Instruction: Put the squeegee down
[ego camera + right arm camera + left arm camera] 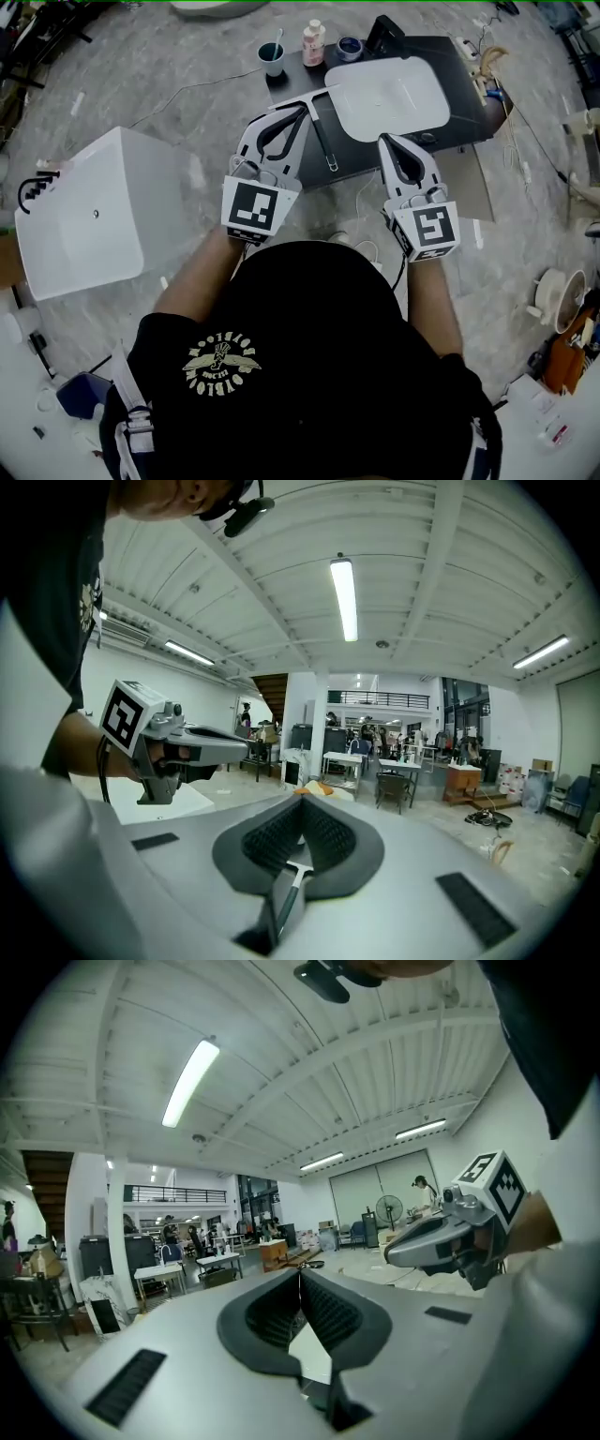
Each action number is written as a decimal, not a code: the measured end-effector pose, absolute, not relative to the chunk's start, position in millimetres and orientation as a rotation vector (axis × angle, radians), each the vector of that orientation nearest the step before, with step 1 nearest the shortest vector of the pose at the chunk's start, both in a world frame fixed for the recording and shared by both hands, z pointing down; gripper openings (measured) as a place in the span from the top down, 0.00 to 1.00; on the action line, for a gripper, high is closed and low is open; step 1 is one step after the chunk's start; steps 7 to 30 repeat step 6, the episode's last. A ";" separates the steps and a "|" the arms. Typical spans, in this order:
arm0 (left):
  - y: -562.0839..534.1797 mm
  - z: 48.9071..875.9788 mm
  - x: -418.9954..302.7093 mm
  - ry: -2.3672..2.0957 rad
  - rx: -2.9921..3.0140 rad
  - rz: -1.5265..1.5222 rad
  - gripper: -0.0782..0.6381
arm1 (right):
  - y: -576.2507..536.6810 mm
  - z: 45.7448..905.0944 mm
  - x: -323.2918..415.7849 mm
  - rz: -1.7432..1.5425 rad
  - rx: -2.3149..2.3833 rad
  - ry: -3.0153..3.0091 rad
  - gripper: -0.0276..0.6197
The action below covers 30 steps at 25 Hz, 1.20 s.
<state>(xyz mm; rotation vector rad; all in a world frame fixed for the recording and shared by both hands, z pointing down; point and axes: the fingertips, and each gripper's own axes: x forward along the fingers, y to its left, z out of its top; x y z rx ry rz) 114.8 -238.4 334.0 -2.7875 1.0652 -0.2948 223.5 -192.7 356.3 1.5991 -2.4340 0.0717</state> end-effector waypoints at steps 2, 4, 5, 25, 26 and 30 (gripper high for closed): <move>-232.6 333.8 126.1 1.084 -2.771 -0.296 0.86 | -191.2 359.0 233.9 0.068 1.570 -2.455 0.91; -228.2 336.4 136.2 1.104 -2.766 -0.312 0.86 | -190.4 360.6 244.7 0.064 1.550 -2.471 0.91; -226.2 337.3 141.3 1.114 -2.763 -0.316 0.86 | -190.1 360.7 249.9 0.063 1.542 -2.479 0.91; -224.2 338.0 146.4 1.124 -2.760 -0.320 0.86 | -189.7 360.5 255.1 0.062 1.534 -2.487 0.91; -224.2 338.0 146.4 1.124 -2.760 -0.320 0.86 | -189.7 360.5 255.1 0.062 1.534 -2.487 0.91; -224.2 338.0 146.4 1.124 -2.760 -0.320 0.86 | -189.7 360.5 255.1 0.062 1.534 -2.487 0.91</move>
